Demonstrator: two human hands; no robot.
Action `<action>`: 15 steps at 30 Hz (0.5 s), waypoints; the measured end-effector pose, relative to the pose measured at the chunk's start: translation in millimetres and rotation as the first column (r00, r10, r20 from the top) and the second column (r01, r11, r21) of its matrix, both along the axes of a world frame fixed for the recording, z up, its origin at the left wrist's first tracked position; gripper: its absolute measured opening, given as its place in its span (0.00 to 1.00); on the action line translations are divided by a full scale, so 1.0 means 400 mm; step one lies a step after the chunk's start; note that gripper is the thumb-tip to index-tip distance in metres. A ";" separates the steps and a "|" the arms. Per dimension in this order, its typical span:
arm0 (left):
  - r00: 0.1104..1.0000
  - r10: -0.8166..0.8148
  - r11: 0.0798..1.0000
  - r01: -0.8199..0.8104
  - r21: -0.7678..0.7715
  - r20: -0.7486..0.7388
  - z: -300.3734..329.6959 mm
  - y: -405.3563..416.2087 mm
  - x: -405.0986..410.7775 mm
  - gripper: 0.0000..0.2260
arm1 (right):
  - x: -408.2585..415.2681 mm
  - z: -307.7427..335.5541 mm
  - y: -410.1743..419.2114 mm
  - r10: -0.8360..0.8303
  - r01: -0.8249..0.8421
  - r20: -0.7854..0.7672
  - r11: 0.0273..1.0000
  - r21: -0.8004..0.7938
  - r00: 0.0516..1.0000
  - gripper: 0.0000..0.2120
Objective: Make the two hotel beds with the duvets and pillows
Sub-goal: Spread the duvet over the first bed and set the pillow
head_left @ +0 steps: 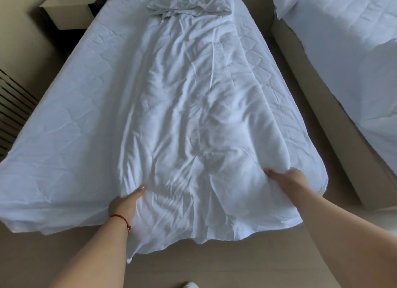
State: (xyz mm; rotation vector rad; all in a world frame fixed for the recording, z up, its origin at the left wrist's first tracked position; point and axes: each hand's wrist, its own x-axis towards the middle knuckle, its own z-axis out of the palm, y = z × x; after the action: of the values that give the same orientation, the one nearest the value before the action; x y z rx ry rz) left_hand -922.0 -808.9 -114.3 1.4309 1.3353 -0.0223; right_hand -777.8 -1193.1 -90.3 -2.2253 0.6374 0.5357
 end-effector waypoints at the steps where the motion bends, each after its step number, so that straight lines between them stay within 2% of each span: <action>1: 1.000 -0.015 1.000 0.015 0.000 0.008 0.020 -0.001 0.002 0.28 | 0.000 0.015 0.002 0.018 -0.018 0.002 1.000 0.006 1.000 0.29; 5: 0.994 -0.106 0.994 0.107 0.009 -0.023 0.105 0.013 -0.009 0.35 | -0.010 0.087 -0.023 0.049 -0.049 -0.034 0.999 -0.009 0.998 0.26; 8: 0.978 -0.162 0.982 0.173 0.074 -0.128 0.155 0.039 -0.058 0.34 | -0.047 0.108 -0.084 0.047 -0.053 -0.092 0.996 -0.070 0.995 0.31; 12: 0.973 -0.173 0.985 0.171 -0.030 -0.151 0.165 0.041 -0.103 0.29 | -0.094 0.100 -0.091 0.059 -0.073 -0.197 0.995 -0.069 0.979 0.34; 15: 0.951 -0.253 0.963 0.229 -0.145 -0.177 0.170 0.041 -0.087 0.26 | -0.076 0.123 -0.074 0.041 -0.047 -0.278 0.999 -0.013 0.960 0.34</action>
State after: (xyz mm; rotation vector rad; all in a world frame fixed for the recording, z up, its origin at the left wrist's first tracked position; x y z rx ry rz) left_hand -956.8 -792.6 -46.3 1.5082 1.2831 -0.4089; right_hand -808.3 -1222.8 -41.3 -2.2054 0.7391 0.8790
